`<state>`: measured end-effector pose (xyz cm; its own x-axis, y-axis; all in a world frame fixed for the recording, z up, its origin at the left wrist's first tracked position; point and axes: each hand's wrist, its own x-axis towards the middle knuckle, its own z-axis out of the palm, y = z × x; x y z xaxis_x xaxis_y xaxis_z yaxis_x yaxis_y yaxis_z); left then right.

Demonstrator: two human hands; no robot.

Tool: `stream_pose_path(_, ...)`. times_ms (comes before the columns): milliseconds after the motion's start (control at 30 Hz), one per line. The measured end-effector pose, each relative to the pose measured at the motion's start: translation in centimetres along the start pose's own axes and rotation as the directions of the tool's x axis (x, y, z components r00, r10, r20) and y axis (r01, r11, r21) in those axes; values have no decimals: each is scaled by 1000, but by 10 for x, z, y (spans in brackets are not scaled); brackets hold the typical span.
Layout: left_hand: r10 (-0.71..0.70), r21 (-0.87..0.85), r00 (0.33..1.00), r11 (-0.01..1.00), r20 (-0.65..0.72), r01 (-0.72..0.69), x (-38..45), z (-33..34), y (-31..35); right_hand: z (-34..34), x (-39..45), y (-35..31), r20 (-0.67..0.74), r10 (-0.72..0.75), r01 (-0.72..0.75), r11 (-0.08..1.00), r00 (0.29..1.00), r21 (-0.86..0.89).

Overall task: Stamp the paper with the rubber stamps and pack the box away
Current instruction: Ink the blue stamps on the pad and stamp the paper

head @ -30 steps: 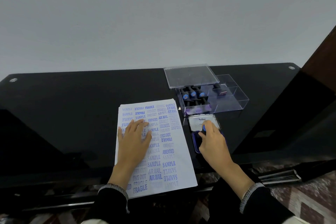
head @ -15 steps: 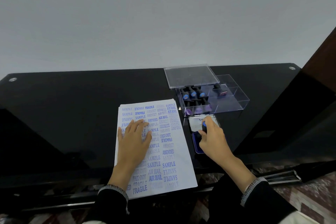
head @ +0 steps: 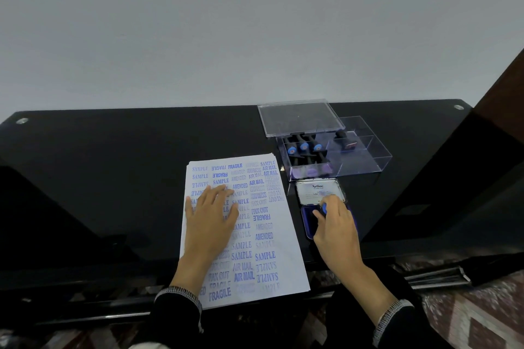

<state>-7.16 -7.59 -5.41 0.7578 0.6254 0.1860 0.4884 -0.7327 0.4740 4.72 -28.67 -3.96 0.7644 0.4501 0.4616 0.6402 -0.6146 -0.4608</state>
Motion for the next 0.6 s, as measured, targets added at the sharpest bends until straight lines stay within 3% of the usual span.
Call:
stream_pose_path(100,3,-5,1000,1000,-1,-3,0,0,0,-1,3,0,43,15,-16,1000,999,15)
stream_pose_path(367,1,-4,1000,1000,-10,-1,0,0,0,-16,30,-2,322,43,-122,966,946,228)
stream_pose_path(600,-5,-5,1000,1000,-5,5,0,0,0,-23,52,-1,534,94,-204,967,841,151)
